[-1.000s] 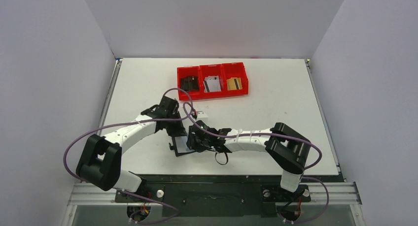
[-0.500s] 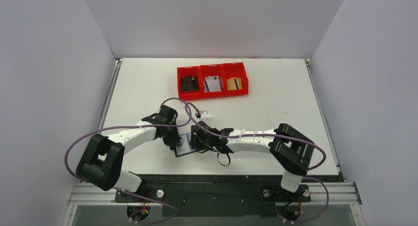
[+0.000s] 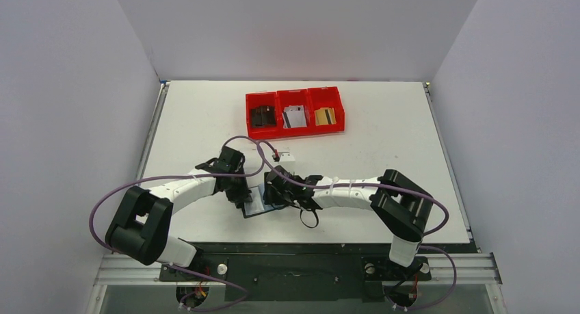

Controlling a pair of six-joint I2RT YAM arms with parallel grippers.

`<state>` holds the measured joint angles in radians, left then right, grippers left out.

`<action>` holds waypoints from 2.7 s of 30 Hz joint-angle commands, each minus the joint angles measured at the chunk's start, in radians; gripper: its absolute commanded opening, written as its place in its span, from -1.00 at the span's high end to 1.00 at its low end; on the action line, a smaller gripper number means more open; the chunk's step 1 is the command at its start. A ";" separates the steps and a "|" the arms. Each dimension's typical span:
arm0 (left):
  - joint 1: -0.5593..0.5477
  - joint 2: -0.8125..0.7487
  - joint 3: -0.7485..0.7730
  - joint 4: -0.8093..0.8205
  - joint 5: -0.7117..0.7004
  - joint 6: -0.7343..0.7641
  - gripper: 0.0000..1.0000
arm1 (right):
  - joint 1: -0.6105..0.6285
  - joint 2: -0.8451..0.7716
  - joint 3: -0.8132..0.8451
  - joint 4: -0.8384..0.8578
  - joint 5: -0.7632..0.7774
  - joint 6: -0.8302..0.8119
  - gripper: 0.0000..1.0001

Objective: Take the credit cards out of the card holder
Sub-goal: Remove the credit card from the card holder.

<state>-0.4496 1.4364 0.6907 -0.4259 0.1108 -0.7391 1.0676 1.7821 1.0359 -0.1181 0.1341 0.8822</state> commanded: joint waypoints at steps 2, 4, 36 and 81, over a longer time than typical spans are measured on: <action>0.005 0.031 -0.033 0.070 -0.020 0.018 1.00 | 0.000 0.032 0.053 0.006 0.001 0.012 0.05; 0.005 0.032 -0.034 0.075 -0.018 0.020 1.00 | 0.001 0.041 0.061 0.007 -0.011 0.014 0.04; 0.064 -0.092 -0.048 0.205 0.189 -0.071 0.86 | -0.080 0.094 -0.079 0.293 -0.247 0.218 0.03; 0.089 -0.101 -0.262 0.634 0.452 -0.289 0.81 | -0.154 0.161 -0.181 0.625 -0.387 0.491 -0.26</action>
<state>-0.3351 1.3441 0.4351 0.0719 0.4004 -0.9878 0.9123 1.8935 0.8707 0.4393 -0.2707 1.3167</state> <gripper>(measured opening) 0.091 0.619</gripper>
